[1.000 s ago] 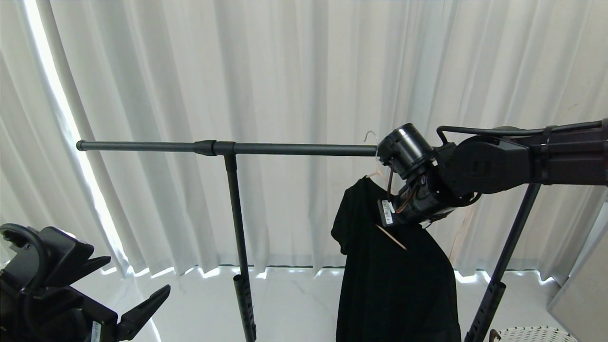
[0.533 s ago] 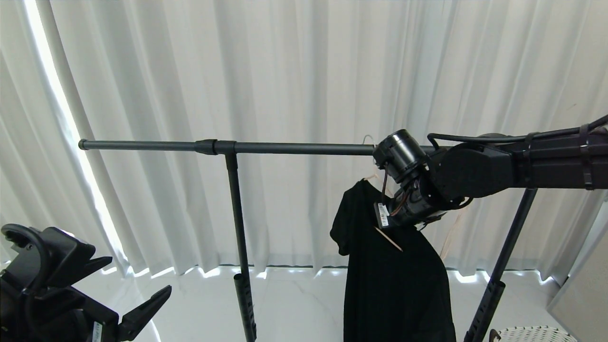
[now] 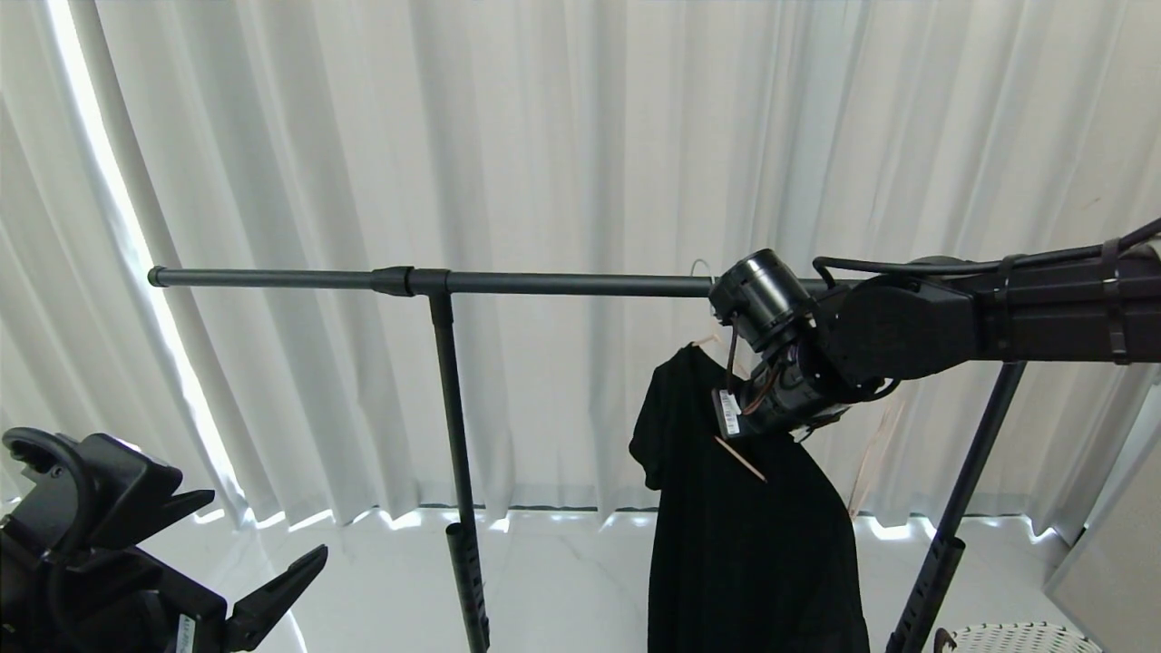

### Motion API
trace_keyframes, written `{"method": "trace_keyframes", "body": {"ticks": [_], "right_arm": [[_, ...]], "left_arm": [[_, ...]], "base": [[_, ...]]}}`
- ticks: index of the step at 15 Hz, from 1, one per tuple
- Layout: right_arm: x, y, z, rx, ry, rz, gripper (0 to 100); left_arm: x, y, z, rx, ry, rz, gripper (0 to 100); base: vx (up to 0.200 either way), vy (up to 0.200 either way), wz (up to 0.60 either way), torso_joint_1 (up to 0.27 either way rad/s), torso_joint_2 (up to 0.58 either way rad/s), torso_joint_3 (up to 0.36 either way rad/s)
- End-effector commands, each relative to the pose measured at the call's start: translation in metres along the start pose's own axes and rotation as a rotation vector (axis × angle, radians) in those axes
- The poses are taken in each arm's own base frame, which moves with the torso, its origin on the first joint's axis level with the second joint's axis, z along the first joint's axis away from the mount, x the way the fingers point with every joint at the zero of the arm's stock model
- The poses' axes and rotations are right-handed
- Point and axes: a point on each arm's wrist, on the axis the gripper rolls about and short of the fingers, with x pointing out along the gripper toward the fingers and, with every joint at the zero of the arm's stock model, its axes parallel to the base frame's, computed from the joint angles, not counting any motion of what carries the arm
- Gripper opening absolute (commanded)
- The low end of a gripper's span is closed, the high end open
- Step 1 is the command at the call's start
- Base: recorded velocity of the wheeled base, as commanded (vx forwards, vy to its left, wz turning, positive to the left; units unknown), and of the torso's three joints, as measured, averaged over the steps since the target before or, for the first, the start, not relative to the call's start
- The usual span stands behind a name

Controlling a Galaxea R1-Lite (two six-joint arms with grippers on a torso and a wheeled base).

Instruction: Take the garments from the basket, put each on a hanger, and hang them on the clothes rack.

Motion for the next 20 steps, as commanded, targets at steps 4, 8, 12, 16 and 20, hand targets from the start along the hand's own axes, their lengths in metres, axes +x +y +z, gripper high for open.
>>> {"method": "trace_keyframes", "body": {"ticks": [4,8,12,16,20], "right_arm": [[-0.009,-0.002,0.002,0.012,-0.020,0.006,100],[-0.050,-0.012,0.012,0.071,-0.103,0.059,100],[-0.121,-0.037,0.008,0.100,-0.221,0.138,100],[-0.142,-0.091,-0.017,0.017,-0.258,0.052,100],[-0.152,-0.143,-0.044,-0.150,-0.393,0.021,100]], "left_arm": [[0.000,0.000,0.000,-0.001,-0.002,0.000,100],[0.000,0.000,0.000,-0.003,-0.002,0.000,100],[0.000,0.000,-0.002,-0.011,0.007,0.005,100],[0.001,0.001,-0.001,-0.013,0.009,0.009,100],[0.001,0.001,-0.001,-0.013,0.009,0.009,100]], "base": [[0.000,0.000,0.00,0.000,0.00,0.000],[0.000,0.000,0.00,0.000,0.00,0.000],[0.000,0.000,0.00,0.000,0.00,0.000],[0.000,0.000,0.00,0.000,0.00,0.000],[0.000,0.000,0.00,0.000,0.00,0.000]]}}
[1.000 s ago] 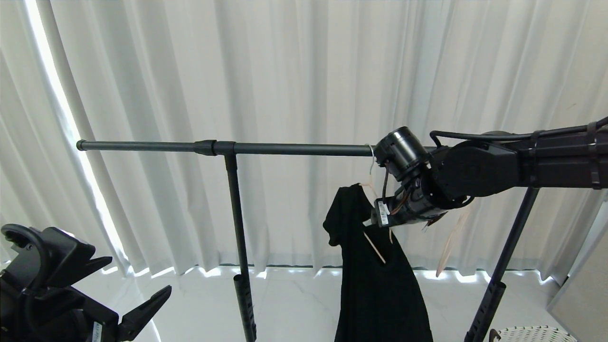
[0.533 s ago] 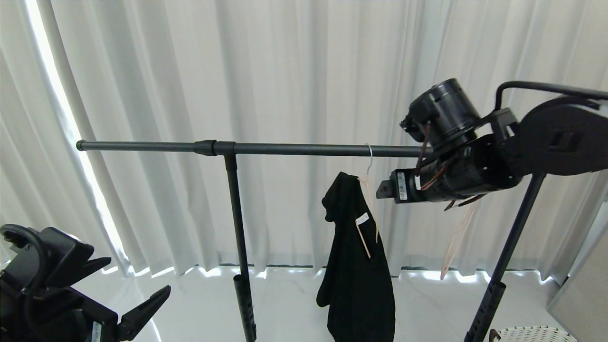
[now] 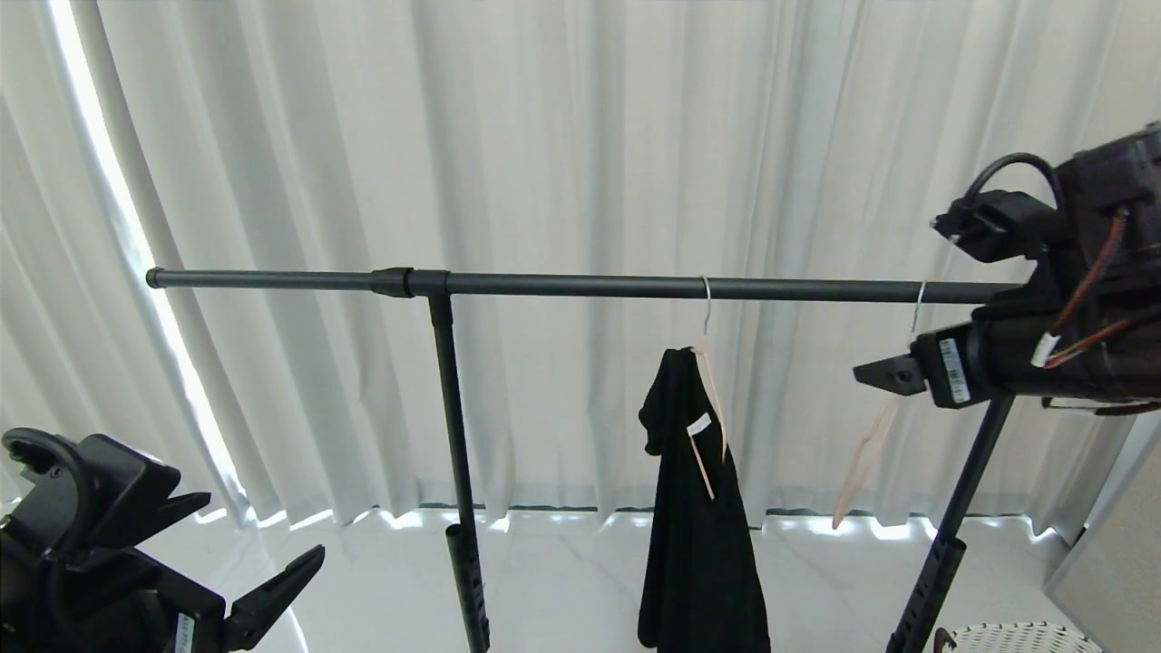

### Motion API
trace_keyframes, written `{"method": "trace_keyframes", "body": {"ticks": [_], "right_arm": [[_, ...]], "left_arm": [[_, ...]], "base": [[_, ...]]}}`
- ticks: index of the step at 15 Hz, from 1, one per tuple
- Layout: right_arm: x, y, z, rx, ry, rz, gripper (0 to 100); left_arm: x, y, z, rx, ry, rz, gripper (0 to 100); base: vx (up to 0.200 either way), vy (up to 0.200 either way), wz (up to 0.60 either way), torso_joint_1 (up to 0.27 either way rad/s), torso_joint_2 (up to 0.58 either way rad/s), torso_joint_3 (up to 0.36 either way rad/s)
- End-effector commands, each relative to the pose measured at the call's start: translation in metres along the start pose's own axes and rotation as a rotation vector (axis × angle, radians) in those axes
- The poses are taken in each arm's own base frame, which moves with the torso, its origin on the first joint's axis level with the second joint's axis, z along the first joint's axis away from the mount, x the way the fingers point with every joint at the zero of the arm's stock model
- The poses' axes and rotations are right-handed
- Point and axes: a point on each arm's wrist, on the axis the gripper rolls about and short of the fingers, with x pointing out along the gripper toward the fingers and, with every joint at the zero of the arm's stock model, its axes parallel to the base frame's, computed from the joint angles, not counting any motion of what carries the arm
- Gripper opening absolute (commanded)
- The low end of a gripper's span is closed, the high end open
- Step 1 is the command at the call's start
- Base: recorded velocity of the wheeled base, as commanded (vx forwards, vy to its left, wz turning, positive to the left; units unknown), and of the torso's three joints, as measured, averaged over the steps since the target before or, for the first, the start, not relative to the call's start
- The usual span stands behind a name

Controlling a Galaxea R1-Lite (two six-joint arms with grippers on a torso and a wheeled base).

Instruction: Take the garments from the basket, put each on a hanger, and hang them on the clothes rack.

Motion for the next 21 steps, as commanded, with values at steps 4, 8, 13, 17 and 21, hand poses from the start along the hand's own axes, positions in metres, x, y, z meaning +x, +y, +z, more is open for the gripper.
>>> {"method": "trace_keyframes", "body": {"ticks": [4,8,13,17,21], "right_arm": [[-0.034,-0.049,-0.026,-0.138,-0.126,-0.120,100],[-0.034,-0.055,-0.036,-0.139,-0.168,-0.182,100],[-0.048,-0.063,-0.051,-0.115,-0.169,-0.271,100],[-0.051,-0.065,-0.062,-0.108,-0.193,-0.291,100],[-0.049,-0.067,-0.063,-0.122,-0.216,-0.312,100]], "left_arm": [[-0.001,0.002,0.000,-0.008,0.001,0.018,100],[-0.002,0.004,-0.001,-0.014,0.000,0.033,100],[-0.004,0.010,-0.002,-0.038,0.005,0.084,100],[-0.010,0.013,-0.002,-0.046,-0.013,0.120,100],[-0.017,0.013,0.000,-0.094,-0.055,0.133,100]], "base": [[0.000,0.000,0.00,0.000,0.00,0.000],[-0.100,0.000,0.00,0.004,0.00,0.000],[-0.200,0.000,0.00,0.001,0.00,0.005],[-0.200,0.000,0.00,-0.001,0.01,0.005],[-0.050,-0.050,0.00,0.002,0.00,0.004]]}}
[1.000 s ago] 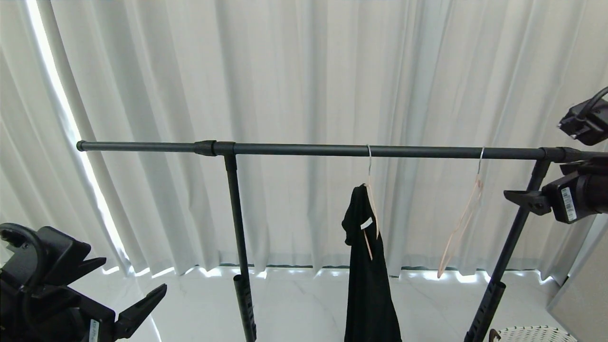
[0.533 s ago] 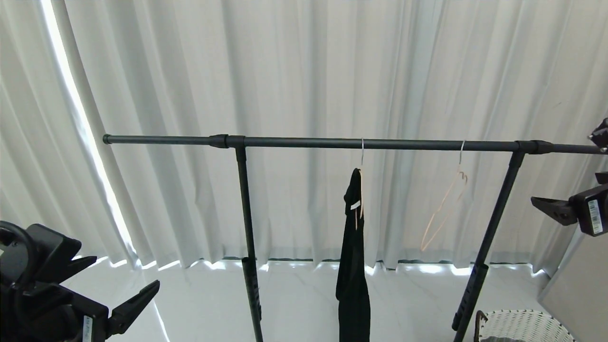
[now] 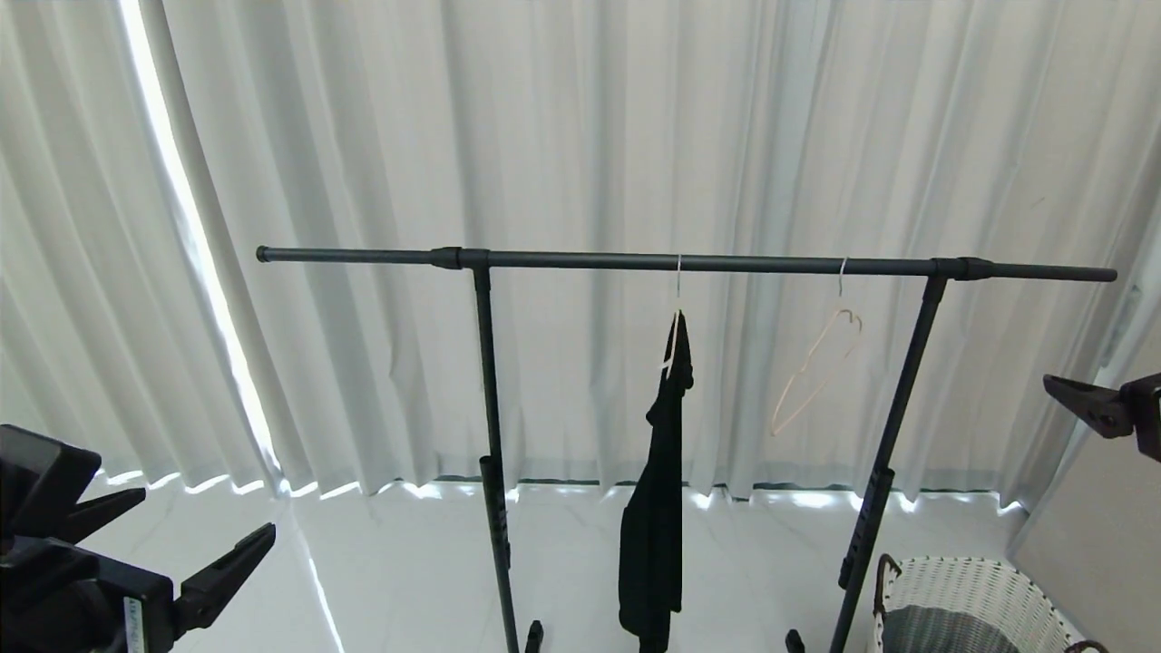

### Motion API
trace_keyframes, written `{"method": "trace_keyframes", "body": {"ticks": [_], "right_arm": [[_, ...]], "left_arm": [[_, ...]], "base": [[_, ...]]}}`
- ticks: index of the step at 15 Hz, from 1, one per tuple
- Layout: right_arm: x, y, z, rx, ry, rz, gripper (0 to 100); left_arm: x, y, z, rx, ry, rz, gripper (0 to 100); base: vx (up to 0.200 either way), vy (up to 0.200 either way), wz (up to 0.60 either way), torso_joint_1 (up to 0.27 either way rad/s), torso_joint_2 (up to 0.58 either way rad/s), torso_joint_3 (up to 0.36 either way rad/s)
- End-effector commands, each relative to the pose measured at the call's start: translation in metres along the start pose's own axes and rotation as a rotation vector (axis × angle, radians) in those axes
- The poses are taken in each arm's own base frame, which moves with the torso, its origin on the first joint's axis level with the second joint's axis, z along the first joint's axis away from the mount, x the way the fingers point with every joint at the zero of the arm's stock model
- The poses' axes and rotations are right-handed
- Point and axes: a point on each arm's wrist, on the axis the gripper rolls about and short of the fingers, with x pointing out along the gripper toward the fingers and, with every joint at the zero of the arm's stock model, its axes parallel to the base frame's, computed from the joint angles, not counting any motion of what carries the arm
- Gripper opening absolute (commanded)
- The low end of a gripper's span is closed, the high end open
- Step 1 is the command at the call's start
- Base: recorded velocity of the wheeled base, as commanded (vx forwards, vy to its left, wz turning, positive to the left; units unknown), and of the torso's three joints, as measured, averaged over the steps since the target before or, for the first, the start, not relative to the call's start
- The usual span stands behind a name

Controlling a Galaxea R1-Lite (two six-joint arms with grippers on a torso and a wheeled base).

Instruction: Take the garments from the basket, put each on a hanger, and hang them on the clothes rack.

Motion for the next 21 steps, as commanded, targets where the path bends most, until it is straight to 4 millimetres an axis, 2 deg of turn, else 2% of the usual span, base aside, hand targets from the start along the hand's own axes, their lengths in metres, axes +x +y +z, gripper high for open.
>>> {"method": "trace_keyframes", "body": {"ticks": [1,11,14,21], "right_arm": [[0.002,-0.002,-0.002,-0.020,0.013,-0.016,100],[0.008,0.001,-0.013,-0.043,0.014,-0.023,100],[0.010,0.001,-0.011,-0.040,0.005,-0.026,100],[0.011,0.000,-0.010,-0.040,-0.003,-0.034,100]], "left_arm": [[-0.004,0.001,0.001,-0.027,-0.021,0.010,100],[-0.004,0.003,-0.002,-0.043,-0.007,0.035,100],[-0.004,0.004,-0.004,-0.049,-0.001,0.048,100],[-0.005,0.008,-0.009,-0.063,0.024,0.097,100]], "base": [[0.000,0.000,0.00,0.000,0.00,0.000],[0.000,0.000,0.00,0.000,0.00,0.000],[0.000,0.000,0.00,0.000,0.00,0.000],[0.000,0.000,0.00,-0.192,0.43,0.234]]}}
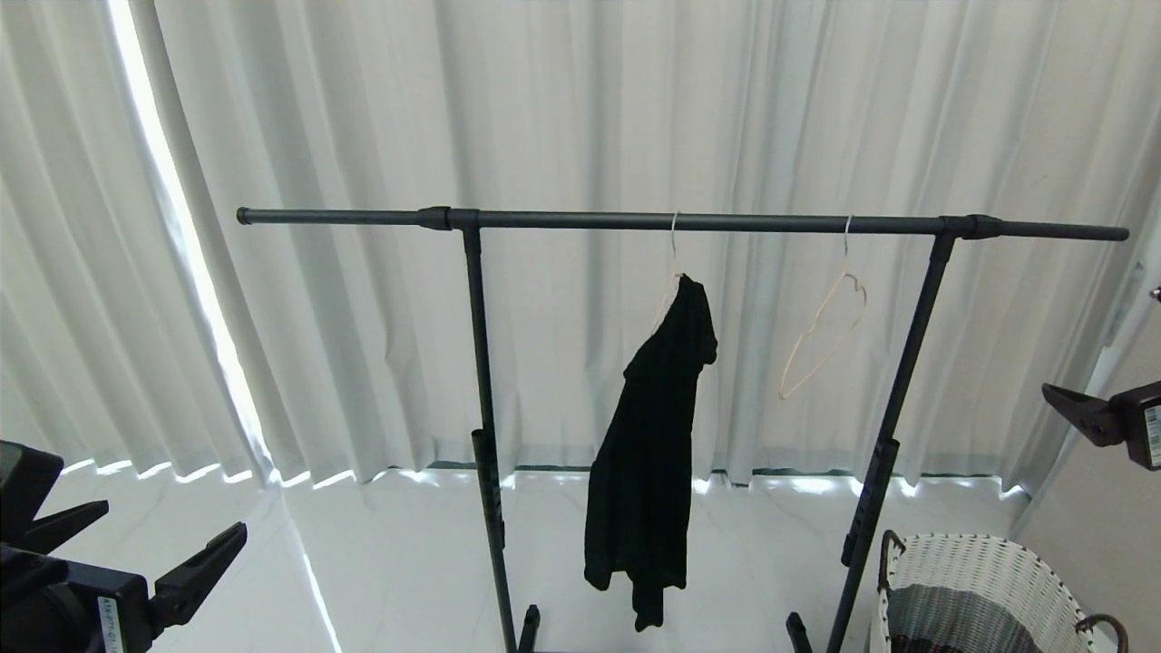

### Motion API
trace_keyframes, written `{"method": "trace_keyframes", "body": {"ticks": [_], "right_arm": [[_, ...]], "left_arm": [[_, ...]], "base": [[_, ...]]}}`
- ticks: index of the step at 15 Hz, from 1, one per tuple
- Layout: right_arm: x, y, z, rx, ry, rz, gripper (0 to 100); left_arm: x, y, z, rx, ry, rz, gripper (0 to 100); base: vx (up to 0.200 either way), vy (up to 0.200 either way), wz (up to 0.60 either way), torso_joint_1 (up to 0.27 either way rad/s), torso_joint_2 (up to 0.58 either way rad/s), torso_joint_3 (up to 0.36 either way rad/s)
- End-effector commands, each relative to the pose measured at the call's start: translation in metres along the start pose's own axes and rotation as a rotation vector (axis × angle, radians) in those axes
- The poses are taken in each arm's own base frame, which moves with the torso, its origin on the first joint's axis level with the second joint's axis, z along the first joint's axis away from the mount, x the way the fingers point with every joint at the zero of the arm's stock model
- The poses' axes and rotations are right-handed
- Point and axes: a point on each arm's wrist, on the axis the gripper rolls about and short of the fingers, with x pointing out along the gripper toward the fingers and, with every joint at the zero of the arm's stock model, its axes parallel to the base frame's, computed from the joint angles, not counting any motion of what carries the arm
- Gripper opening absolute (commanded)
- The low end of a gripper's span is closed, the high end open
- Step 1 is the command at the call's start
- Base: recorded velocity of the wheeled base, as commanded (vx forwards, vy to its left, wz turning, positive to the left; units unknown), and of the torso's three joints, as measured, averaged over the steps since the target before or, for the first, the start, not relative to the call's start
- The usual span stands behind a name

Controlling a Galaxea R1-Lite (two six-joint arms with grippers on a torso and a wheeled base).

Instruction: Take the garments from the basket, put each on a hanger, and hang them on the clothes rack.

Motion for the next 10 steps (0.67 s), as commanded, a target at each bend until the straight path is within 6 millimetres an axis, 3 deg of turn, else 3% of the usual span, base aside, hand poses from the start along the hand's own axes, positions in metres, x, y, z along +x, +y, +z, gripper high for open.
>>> {"method": "trace_keyframes", "body": {"ticks": [1,10], "right_arm": [[0.0010,0.0005,-0.0002,-0.007,0.003,0.002,100],[0.0018,0.0002,-0.0035,-0.011,0.016,-0.003,100]], "left_arm": [[-0.0006,0.0004,-0.0042,-0.003,0.012,0.011,100],[0.0032,0.0024,-0.0113,-0.020,0.060,0.033,100]], "base": [[0.000,0.000,0.00,-0.222,0.52,0.281],[0.000,0.000,0.00,-0.206,0.49,0.284]]}}
